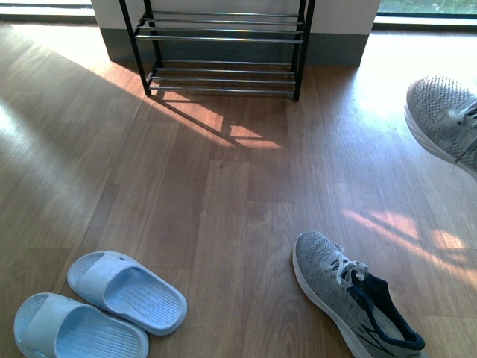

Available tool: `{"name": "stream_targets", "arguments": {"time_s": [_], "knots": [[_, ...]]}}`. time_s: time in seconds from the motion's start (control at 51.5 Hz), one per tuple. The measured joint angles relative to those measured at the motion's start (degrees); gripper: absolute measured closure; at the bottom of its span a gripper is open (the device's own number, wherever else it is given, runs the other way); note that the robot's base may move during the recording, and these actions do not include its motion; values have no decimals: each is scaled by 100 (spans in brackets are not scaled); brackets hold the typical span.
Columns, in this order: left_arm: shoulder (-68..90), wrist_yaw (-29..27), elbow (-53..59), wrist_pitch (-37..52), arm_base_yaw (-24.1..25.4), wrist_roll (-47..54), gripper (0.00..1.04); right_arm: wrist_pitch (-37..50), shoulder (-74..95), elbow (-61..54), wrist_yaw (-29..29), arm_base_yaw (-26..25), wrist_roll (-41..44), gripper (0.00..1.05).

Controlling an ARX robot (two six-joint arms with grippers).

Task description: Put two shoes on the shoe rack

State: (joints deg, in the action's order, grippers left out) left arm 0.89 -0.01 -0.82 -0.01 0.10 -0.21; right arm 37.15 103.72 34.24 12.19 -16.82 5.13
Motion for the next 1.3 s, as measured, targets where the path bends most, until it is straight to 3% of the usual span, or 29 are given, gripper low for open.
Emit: {"name": "stream_targets", "arguments": {"time_s": [0.311, 1.301], "knots": [[0, -2, 0, 0, 0, 0, 9, -468, -3036, -1711, 286, 46, -538, 103], [0, 15, 0, 0, 0, 0, 9, -481, -3060, -1718, 201, 35, -564, 103]]}}
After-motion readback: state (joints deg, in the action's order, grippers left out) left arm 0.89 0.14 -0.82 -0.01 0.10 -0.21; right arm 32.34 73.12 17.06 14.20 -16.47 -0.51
